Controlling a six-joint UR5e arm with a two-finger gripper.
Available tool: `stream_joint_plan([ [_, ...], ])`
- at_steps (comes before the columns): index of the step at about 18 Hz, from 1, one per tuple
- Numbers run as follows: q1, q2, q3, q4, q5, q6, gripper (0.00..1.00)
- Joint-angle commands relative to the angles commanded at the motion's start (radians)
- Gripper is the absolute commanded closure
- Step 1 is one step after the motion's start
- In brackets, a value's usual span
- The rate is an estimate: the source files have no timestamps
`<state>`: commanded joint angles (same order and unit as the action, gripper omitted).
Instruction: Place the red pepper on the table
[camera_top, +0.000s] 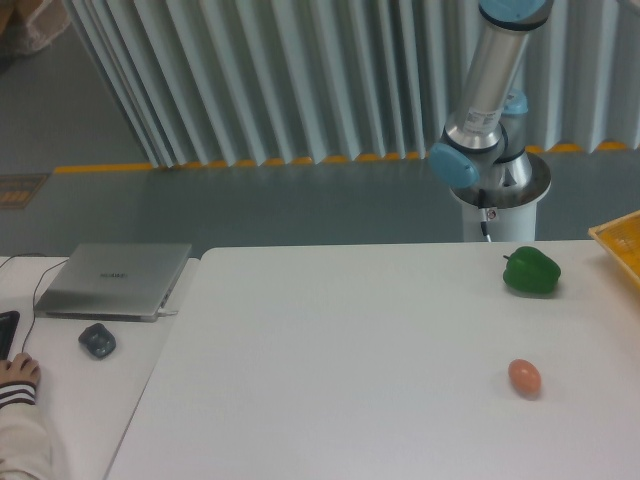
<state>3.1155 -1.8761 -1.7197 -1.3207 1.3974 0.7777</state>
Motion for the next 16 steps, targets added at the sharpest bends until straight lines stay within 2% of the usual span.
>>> stream_joint_plan([
  [3, 0.0, 0.017, 0.008, -0.022, 0.002, 0.012, 0.06],
  [5, -0.003, 0.018, 0.006, -0.022, 0.0, 0.014, 0.15],
  [16, 0.005, 0.015, 0.008, -0.009, 0.0, 0.017, 0.12],
])
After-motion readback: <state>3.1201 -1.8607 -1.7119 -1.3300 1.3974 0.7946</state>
